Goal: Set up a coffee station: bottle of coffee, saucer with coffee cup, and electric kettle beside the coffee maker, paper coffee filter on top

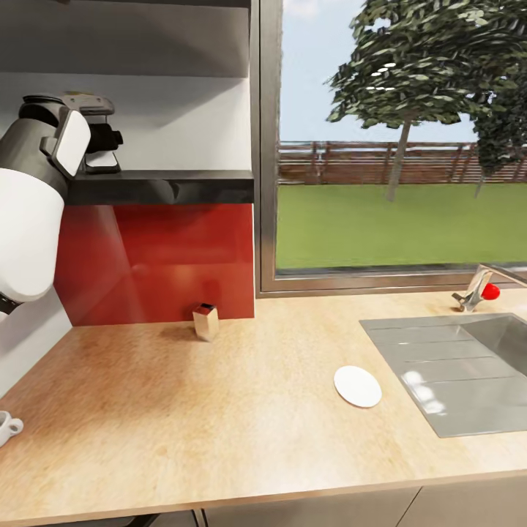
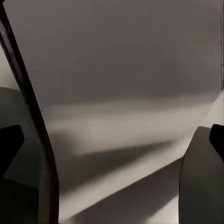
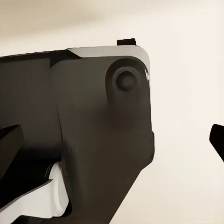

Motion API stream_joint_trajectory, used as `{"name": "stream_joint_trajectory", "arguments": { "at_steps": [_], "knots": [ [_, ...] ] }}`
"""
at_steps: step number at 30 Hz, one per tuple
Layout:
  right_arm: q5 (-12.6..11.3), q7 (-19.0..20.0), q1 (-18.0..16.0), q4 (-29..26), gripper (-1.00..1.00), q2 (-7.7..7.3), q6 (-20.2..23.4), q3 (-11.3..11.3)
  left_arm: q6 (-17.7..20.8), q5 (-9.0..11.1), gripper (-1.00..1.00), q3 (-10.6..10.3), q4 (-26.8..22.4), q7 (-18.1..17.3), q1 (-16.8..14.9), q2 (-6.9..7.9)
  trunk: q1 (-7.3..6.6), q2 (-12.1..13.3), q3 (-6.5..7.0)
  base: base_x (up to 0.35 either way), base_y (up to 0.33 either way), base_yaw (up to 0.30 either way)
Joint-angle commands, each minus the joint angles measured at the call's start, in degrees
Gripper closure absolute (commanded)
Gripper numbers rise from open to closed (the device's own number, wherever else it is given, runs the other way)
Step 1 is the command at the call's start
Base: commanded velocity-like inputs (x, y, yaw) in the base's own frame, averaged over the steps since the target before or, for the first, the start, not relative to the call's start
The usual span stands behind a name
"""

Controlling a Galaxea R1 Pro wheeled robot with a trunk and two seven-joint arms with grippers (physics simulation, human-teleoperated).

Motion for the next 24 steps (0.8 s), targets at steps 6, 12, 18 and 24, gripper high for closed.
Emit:
{"name": "stream_joint_trajectory", "arguments": {
  "at_steps": [6, 12, 18, 24],
  "knots": [
    [-0.5, -0.1, 0.0, -0.1, -1.0, -0.01, 0.3, 0.5, 0.3, 0.4, -1.0, 0.1, -0.2, 0.1, -0.1, -0.13, 0.04, -0.1, -0.13, 0.002, 0.0, 0.0],
    [-0.5, -0.1, 0.1, -0.1, -1.0, -0.01, 0.3, 0.5, 0.3, 0.4, 1.0, 0.2, 0.0, 0.1, -0.1, -0.01, 0.04, -0.1, -0.13, 0.0, 0.0, 0.0],
    [-0.5, -0.1, 0.4, -0.1, -1.0, -0.01, 0.3, 0.5, 0.3, 0.3, 1.0, 0.3, -0.4, 0.1, -0.1, 0.05, 0.04, -0.1, -0.13, 0.0, 0.0, 0.0],
    [-0.5, -0.2, 0.4, -0.1, -1.0, -0.01, 0.3, 0.4, 0.3, 0.1, 1.0, 0.2, -0.7, 0.2, -0.1, 0.06, 0.04, -0.1, -0.13, 0.0, 0.0, 0.0]
  ]
}}
